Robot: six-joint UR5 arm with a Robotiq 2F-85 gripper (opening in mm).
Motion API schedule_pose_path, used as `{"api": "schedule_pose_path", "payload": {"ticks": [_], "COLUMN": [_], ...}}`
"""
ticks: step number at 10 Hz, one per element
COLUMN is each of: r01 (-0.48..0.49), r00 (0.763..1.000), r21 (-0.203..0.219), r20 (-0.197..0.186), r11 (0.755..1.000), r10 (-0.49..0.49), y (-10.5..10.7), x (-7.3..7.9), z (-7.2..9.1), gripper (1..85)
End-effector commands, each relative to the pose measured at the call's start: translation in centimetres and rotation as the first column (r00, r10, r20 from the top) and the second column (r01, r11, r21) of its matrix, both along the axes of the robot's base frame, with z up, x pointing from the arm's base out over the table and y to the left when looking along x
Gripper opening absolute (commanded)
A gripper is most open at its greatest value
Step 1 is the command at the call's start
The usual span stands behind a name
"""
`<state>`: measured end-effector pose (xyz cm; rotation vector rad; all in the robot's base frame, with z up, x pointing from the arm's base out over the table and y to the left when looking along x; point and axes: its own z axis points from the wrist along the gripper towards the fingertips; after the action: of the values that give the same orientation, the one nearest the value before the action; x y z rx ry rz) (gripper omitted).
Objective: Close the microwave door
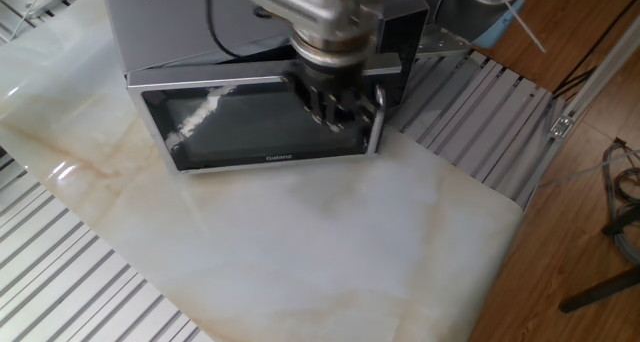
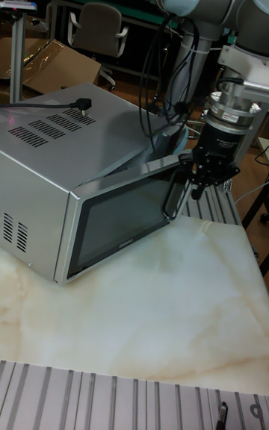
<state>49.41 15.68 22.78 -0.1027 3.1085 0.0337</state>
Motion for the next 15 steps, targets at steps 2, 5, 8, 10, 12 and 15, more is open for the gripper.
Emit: {"api": "schedule_pose_path", "payload": {"ticks": [2, 5, 8, 10, 12, 15], "r01": [-0.019, -0.078, -0.081, -0.095, -0.097, -0.066], "r00": [0.999, 0.997, 0.996, 0.995, 0.995, 0.997], "r21": [-0.008, 0.023, 0.015, 0.003, 0.012, 0.023], "r20": [0.032, 0.022, 0.028, 0.029, 0.031, 0.029], "r11": [1.0, 0.997, 0.997, 0.995, 0.995, 0.998], "r10": [0.019, 0.078, 0.081, 0.095, 0.096, 0.065], "y": [0.4, -4.1, -5.3, -6.3, -6.6, -6.4], "x": [0.9, 0.4, -0.4, -0.6, -0.7, -0.7], "z": [-0.8, -0.8, -0.7, -0.6, -0.8, -0.8], "gripper": [1.0, 1.0, 1.0, 1.0, 1.0, 1.0]}}
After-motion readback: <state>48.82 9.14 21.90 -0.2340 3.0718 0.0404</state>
